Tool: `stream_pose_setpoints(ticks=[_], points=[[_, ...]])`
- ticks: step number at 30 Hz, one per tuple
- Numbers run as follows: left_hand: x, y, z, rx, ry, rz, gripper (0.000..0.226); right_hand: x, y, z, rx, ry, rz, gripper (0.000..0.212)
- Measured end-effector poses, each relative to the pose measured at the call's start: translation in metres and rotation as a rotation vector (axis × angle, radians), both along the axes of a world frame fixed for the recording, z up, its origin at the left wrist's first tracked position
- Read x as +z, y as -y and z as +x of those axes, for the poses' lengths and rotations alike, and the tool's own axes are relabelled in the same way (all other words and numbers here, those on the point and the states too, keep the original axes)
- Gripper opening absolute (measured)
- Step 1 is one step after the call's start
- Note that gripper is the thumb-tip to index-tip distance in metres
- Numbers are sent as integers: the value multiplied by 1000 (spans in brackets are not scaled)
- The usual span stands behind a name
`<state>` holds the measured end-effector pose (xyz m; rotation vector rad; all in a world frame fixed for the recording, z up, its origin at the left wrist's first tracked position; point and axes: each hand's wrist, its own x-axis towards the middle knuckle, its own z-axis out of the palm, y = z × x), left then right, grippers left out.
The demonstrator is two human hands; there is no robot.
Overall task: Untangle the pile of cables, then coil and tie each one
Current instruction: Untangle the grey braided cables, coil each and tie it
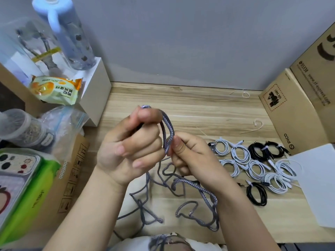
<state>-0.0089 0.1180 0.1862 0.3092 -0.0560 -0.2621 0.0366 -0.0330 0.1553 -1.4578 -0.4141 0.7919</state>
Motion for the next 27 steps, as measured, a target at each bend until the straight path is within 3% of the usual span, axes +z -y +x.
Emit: stream_pose_setpoints(ticks=[4, 8, 10, 13, 16, 18, 21, 27], points=[[16, 1, 5, 72, 59, 58, 19, -15, -4, -5, 113, -19, -106, 36], [3, 4, 19, 126, 90, 107, 34, -23, -6, -12, 219, 121, -290, 28], [-15, 16, 26, 236, 162, 318, 37, -22, -5, -13, 223, 227, -388, 27], [-27, 22, 28, 330, 172, 853, 33, -17, -3, -12, 226, 370, -494, 27], [-36, 26, 25, 228, 323, 1405, 31, -11, 0, -11, 301, 530, -611, 25], [-41, 23, 24, 182, 345, 1638, 36, -8, 5, -9, 322, 622, -684, 25], [-45, 19, 25, 139, 301, 1792, 65, -4, 13, -6, 330, 626, -741, 20], [-46, 10, 23, 206, 331, 2100, 52, -13, 19, -3, 341, 525, -731, 27]])
